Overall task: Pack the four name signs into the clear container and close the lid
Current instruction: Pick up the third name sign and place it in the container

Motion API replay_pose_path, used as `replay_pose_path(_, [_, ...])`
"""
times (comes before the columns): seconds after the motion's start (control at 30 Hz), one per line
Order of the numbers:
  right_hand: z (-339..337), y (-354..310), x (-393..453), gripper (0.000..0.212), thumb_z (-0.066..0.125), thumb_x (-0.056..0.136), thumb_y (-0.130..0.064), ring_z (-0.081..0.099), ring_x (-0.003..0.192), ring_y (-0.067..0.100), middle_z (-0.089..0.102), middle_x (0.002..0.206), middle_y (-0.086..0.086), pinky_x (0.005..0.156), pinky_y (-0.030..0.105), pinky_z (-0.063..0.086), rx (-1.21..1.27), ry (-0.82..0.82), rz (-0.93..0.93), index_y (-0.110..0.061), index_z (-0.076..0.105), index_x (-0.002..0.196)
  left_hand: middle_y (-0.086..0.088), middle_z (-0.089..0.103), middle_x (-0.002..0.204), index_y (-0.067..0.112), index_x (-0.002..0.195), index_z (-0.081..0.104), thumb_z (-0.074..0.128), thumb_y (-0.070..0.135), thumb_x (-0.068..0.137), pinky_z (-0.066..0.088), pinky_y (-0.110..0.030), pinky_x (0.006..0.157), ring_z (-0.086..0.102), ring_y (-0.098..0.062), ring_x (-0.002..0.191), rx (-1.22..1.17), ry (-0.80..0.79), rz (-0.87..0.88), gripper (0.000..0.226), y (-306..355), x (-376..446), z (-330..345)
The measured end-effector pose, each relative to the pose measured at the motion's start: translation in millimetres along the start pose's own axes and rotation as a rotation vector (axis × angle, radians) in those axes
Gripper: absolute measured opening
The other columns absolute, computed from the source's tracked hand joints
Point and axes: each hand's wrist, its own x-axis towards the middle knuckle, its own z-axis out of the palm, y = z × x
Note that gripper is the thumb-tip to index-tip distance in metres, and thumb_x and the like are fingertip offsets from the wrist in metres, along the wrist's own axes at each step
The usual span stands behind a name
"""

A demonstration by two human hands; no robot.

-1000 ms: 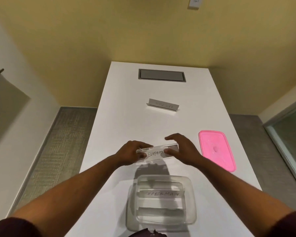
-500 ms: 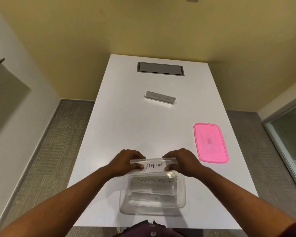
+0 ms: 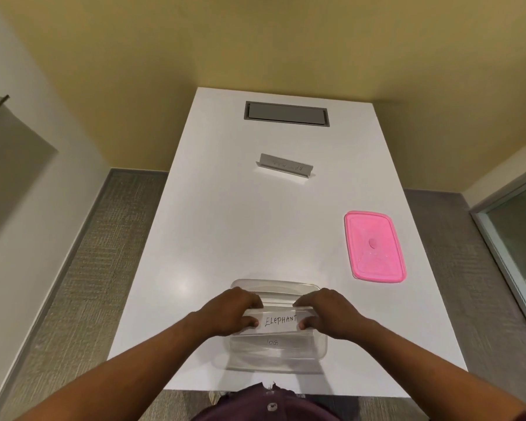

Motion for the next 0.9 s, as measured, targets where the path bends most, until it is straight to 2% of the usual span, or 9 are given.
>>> replay_pose_path(0.07, [7, 0, -2, 0.052, 0.071, 0.08, -0.055, 0.061, 0.118, 0.017, 0.069, 0.128, -0.012, 0.09, 0.028, 0.044, -0.036, -0.03, -0.014, -0.032, 0.066, 0.126, 0.002, 0.069, 0.118, 0.024, 0.116, 0.064, 0.07, 0.035, 0.086, 0.047, -0.031, 0.087, 0.061, -0.018, 0.109, 0.047, -0.022, -0.007, 0.033, 1, 2, 7])
replay_pose_path(0.17, [17, 0, -4, 0.055, 0.071, 0.081, -0.056, 0.059, 0.12, 0.017, 0.067, 0.131, -0.011, 0.096, 0.032, 0.045, -0.095, -0.062, -0.009, -0.032, 0.063, 0.129, -0.005, 0.065, 0.122, 0.023, 0.122, 0.061, 0.071, 0.033, 0.086, 0.048, -0.037, 0.093, 0.057, -0.023, 0.115, 0.132, -0.045, -0.042, 0.039, 3, 7, 19])
replay_pose_path(0.37, [32, -2, 2, 0.053, 0.073, 0.082, -0.051, 0.059, 0.119, 0.025, 0.066, 0.13, -0.001, 0.095, 0.036, 0.046, -0.193, -0.103, -0.013, -0.03, 0.062, 0.129, -0.013, 0.061, 0.125, 0.016, 0.124, 0.058, 0.072, 0.022, 0.086, 0.047, -0.038, 0.091, 0.058, -0.03, 0.115, 0.189, -0.094, -0.083, 0.041, 5, 16, 37])
replay_pose_path(0.9, [62, -10, 9, 0.05, 0.076, 0.084, -0.041, 0.061, 0.118, 0.028, 0.066, 0.129, 0.002, 0.094, 0.039, 0.049, -0.19, -0.104, 0.035, -0.025, 0.059, 0.128, -0.015, 0.061, 0.124, 0.009, 0.123, 0.054, 0.063, 0.016, 0.093, 0.051, -0.044, 0.094, 0.059, -0.032, 0.115, 0.29, -0.083, -0.102, 0.033, 0, 12, 58])
